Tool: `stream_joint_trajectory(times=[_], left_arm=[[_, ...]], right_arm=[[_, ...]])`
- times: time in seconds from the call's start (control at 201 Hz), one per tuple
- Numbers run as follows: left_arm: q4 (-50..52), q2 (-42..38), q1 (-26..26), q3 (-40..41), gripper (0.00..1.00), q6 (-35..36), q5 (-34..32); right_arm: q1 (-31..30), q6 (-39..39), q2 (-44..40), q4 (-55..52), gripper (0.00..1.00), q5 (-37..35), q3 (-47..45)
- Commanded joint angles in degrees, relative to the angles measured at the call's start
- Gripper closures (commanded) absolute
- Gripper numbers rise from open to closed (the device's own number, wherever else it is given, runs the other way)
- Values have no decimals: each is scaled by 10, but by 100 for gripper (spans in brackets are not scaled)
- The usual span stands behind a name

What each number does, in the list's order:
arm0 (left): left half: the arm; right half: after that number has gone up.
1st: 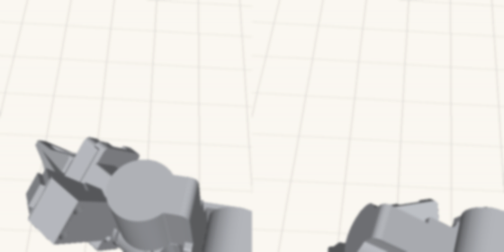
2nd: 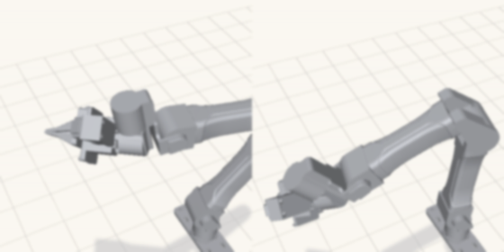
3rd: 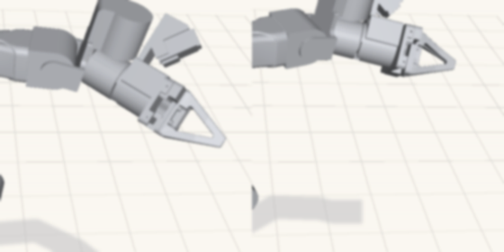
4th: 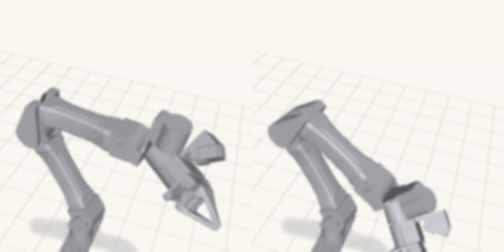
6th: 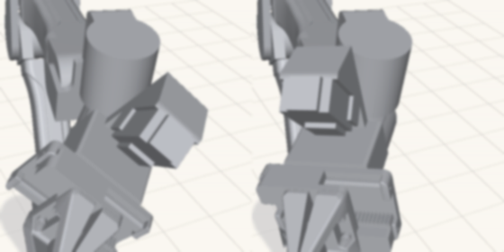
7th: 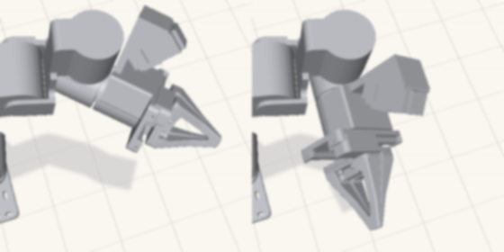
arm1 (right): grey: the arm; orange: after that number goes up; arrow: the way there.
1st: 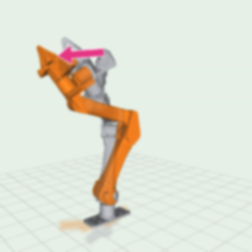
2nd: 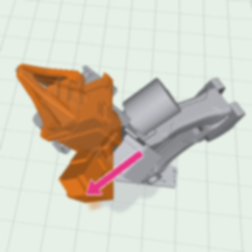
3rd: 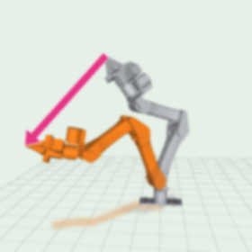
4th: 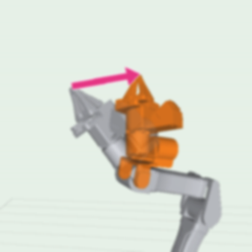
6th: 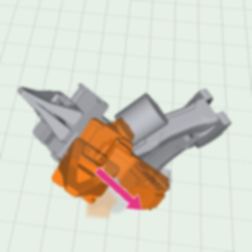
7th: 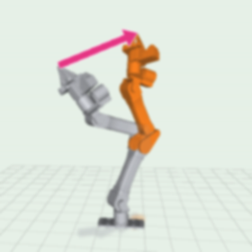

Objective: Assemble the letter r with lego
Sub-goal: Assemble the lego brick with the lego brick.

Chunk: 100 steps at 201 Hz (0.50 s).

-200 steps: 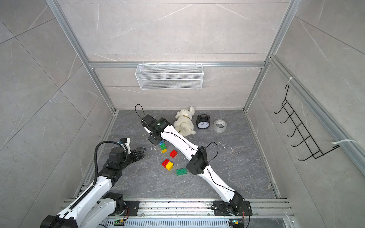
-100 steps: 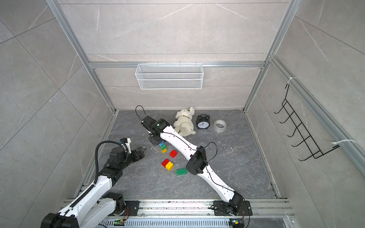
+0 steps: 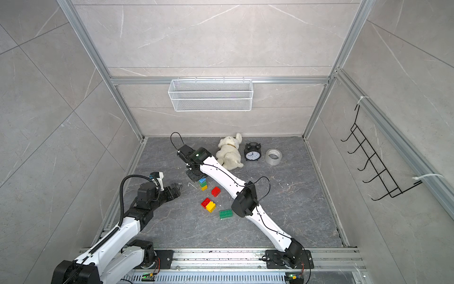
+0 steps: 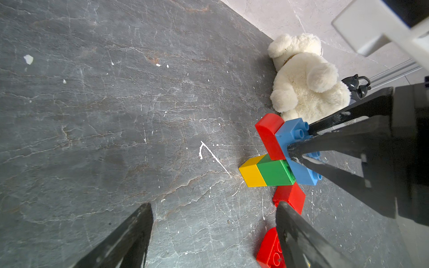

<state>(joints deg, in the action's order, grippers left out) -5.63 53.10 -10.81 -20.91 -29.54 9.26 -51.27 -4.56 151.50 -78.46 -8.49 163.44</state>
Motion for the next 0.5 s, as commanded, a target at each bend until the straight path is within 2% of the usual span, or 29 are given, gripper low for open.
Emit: stream_joint_trajectory(times=[0.0, 0.493], left_arm=[[-19, -1, 3, -1, 14, 8, 7], [-18, -1, 3, 5, 14, 10, 2]], right_arm=[[3, -17, 19, -24, 82, 11, -8], [3, -21, 15, -32, 83, 36, -57]])
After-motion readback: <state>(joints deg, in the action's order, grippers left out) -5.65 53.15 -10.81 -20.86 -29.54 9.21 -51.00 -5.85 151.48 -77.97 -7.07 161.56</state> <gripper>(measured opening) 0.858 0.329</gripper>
